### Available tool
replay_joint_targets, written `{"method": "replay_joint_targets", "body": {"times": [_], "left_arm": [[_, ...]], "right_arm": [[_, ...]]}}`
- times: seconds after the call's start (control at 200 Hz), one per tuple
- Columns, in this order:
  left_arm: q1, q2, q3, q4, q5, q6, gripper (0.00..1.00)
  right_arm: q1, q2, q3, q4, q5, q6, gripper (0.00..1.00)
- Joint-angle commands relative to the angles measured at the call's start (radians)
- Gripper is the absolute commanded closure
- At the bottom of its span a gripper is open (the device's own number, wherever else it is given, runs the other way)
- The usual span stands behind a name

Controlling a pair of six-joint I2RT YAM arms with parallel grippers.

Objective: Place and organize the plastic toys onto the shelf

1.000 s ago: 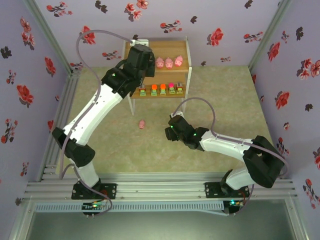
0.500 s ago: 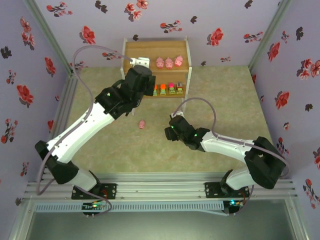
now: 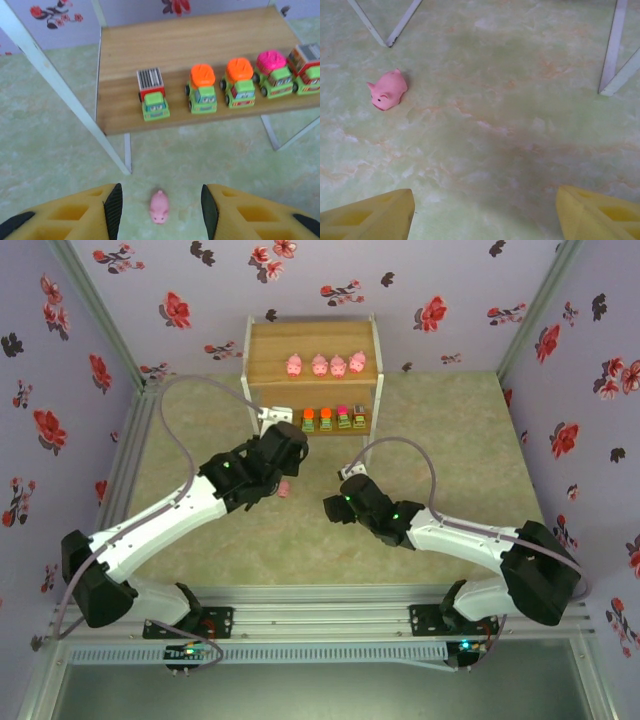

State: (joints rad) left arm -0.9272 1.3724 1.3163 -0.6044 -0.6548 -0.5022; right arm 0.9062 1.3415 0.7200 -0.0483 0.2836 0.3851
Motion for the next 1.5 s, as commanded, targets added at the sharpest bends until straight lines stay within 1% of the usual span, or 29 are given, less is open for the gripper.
{"method": "replay_joint_targets", "body": {"times": [0.0, 0.17, 0.245, 0.36, 0.56, 0.58, 0.605, 0.955, 0.98, 1.125, 1.355, 1.4, 1.445, 1.49], "left_arm": [[-0.013, -0.023, -0.046, 0.021, -0.027, -0.068, 0.49], [-0.022, -0.025, -0.128, 0.05, -0.027, -0.106, 0.44], [-0.022, -0.024, -0.164, 0.069, -0.029, -0.112, 0.37], [-0.022, -0.012, -0.212, 0.096, -0.029, -0.125, 0.36], [-0.022, 0.018, -0.261, 0.132, -0.021, -0.142, 0.36], [-0.022, 0.023, -0.266, 0.137, -0.02, -0.143, 0.36], [-0.022, 0.028, -0.272, 0.143, -0.018, -0.146, 0.36], [-0.01, 0.115, -0.322, 0.228, 0.024, -0.179, 0.36], [-0.009, 0.122, -0.324, 0.233, 0.027, -0.182, 0.36], [0.011, 0.152, -0.345, 0.263, 0.053, -0.196, 0.34], [0.062, 0.199, -0.387, 0.314, 0.105, -0.217, 0.34], [0.073, 0.207, -0.395, 0.326, 0.116, -0.219, 0.31], [0.081, 0.214, -0.399, 0.336, 0.125, -0.219, 0.26], [0.087, 0.22, -0.402, 0.343, 0.13, -0.217, 0.23]], "right_arm": [[0.009, -0.024, -0.013, 0.022, 0.019, -0.012, 0.32], [0.01, -0.023, -0.012, 0.021, 0.02, -0.011, 0.29], [0.01, -0.019, -0.01, 0.018, 0.022, -0.012, 0.27], [0.01, -0.016, -0.007, 0.015, 0.026, -0.011, 0.16], [0.011, -0.01, 0.0, 0.006, 0.033, -0.01, 0.07], [0.012, -0.01, 0.001, 0.004, 0.034, -0.009, 0.03], [0.011, -0.008, 0.002, 0.004, 0.035, -0.01, 0.01], [0.012, 0.002, 0.011, -0.014, 0.045, -0.005, 0.01], [0.012, 0.002, 0.011, -0.015, 0.07, -0.005, 0.01], [0.01, 0.006, 0.014, -0.02, 0.08, -0.002, 0.01], [0.01, 0.018, 0.02, -0.027, 0.083, -0.002, 0.01], [0.01, 0.017, 0.02, -0.025, 0.083, -0.002, 0.01], [0.01, 0.019, 0.021, -0.024, 0.083, -0.002, 0.01], [0.01, 0.02, 0.021, -0.025, 0.083, -0.002, 0.01]]}}
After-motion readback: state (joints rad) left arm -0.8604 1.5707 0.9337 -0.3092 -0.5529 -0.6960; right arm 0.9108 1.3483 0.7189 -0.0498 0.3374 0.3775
